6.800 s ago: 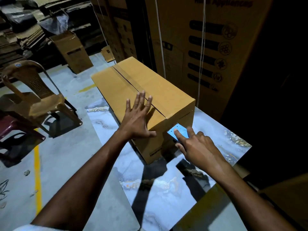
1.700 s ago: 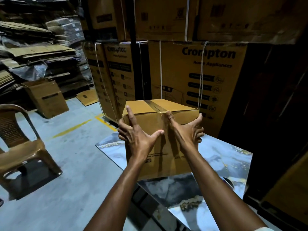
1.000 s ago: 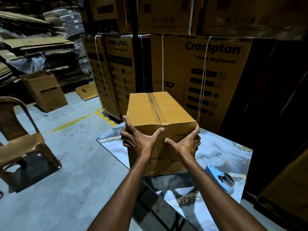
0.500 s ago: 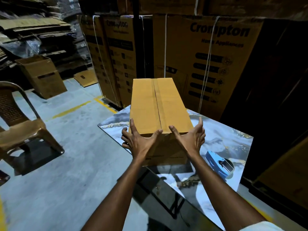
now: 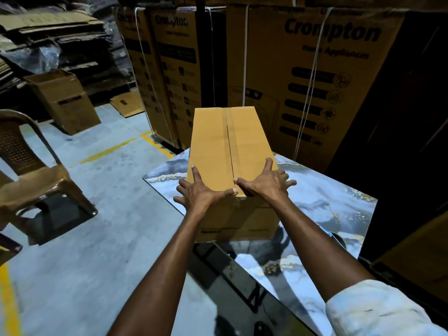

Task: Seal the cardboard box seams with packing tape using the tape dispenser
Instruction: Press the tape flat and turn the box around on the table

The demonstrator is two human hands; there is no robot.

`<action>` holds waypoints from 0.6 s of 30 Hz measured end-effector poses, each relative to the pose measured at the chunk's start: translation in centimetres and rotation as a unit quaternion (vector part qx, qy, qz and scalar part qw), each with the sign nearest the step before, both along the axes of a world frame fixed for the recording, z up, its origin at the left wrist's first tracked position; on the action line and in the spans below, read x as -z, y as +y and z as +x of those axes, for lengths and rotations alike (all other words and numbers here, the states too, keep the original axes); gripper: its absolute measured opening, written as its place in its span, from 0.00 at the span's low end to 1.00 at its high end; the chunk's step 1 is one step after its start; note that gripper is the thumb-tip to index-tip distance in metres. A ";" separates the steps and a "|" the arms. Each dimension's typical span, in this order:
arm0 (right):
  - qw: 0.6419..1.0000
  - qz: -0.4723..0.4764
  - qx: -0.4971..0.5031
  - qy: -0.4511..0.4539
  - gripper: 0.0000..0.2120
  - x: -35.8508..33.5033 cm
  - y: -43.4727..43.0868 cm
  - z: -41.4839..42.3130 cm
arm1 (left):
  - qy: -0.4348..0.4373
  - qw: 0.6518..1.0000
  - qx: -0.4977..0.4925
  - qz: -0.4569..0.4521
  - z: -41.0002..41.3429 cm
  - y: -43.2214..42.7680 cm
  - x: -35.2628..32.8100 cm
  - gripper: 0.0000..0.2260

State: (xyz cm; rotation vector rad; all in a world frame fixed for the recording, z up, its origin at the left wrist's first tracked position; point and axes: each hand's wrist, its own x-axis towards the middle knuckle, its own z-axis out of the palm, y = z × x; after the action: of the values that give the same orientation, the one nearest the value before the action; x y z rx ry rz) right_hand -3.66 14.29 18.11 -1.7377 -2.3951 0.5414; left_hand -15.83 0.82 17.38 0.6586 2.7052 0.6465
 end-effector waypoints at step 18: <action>1.000 0.006 0.008 0.019 0.61 0.9 4.2 -4.0 | -0.023 0.992 0.125 -0.021 -4.8 3.7 -0.7 0.67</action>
State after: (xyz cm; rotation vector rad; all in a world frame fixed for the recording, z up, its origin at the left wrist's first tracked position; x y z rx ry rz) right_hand -7.64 18.44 17.23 -1.7249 -2.3511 0.5531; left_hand -20.61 4.51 18.12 0.9393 2.5294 0.5324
